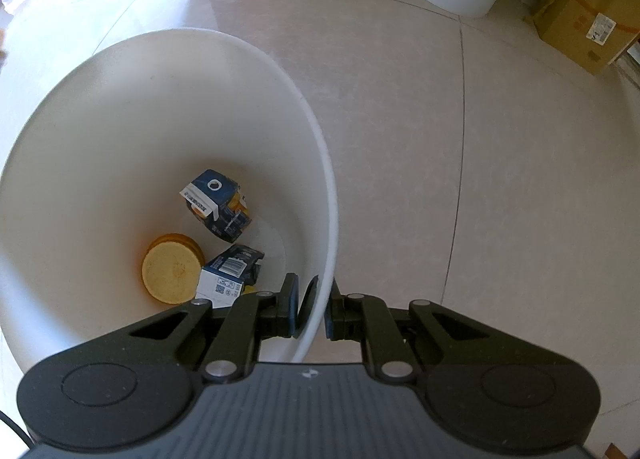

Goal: Collect trash
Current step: 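Carry the yellow milk-tea cup over the white bin and release it, then lower the left gripper to the crumpled white tissue and grasp it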

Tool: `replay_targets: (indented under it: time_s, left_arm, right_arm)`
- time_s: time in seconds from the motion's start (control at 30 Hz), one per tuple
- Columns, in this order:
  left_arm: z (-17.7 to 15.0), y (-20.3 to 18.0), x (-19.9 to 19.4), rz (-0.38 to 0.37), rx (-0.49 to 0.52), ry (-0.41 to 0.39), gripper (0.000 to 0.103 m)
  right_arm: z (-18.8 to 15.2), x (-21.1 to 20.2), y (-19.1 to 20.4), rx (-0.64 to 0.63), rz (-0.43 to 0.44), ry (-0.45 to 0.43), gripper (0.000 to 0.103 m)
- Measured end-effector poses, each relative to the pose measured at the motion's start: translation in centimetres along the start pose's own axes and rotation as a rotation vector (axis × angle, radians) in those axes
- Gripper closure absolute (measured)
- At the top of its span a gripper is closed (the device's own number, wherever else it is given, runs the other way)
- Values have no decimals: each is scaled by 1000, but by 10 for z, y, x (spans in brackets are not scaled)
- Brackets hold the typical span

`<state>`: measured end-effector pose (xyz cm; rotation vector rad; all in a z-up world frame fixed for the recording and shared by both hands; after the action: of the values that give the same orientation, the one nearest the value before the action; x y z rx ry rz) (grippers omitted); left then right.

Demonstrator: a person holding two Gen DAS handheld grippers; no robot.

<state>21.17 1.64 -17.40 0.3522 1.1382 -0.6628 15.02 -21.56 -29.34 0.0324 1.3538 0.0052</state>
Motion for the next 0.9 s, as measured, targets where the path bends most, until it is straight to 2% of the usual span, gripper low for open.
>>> replay_targets:
  time_s: [0.1, 0.17, 0.4, 0.57, 0.67, 0.77, 0.9]
  left_arm:
    - [6, -16, 10, -62, 16, 21, 25]
    - [8, -21, 15, -59, 12, 15, 21]
    - [3, -16, 7, -44, -31, -9, 21]
    - [-13, 7, 1, 13, -83, -12, 21]
    - [-29, 29, -1, 53, -150, -2, 21]
    - [-55, 56, 1, 99, -244, 24, 21]
    - [-104, 94, 10, 199, -362, 74, 21]
  right_arm:
    - [0, 0, -1, 8, 1, -1, 88]
    - [-1, 1, -1, 10, 3, -3, 88]
    - [-2, 1, 0, 3, 1, -7, 88]
    - [-3, 0, 1, -5, -4, -10, 88]
    - [-3, 0, 3, -15, -9, -12, 88]
    - [-4, -1, 5, -23, -13, -12, 88]
    - [-5, -1, 9, -25, -18, -16, 88]
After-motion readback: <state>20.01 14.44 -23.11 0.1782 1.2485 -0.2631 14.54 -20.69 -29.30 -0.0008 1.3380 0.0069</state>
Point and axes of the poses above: each gripper's, at about its wrist camera, not at the fingertips, and x roughly the way its jaws point, y to its left, z to its top, the point moved 3 cm from there along x, roughly the way its jaws point, and after that the axes turned 1 degree about z, right-handed, at the moved point
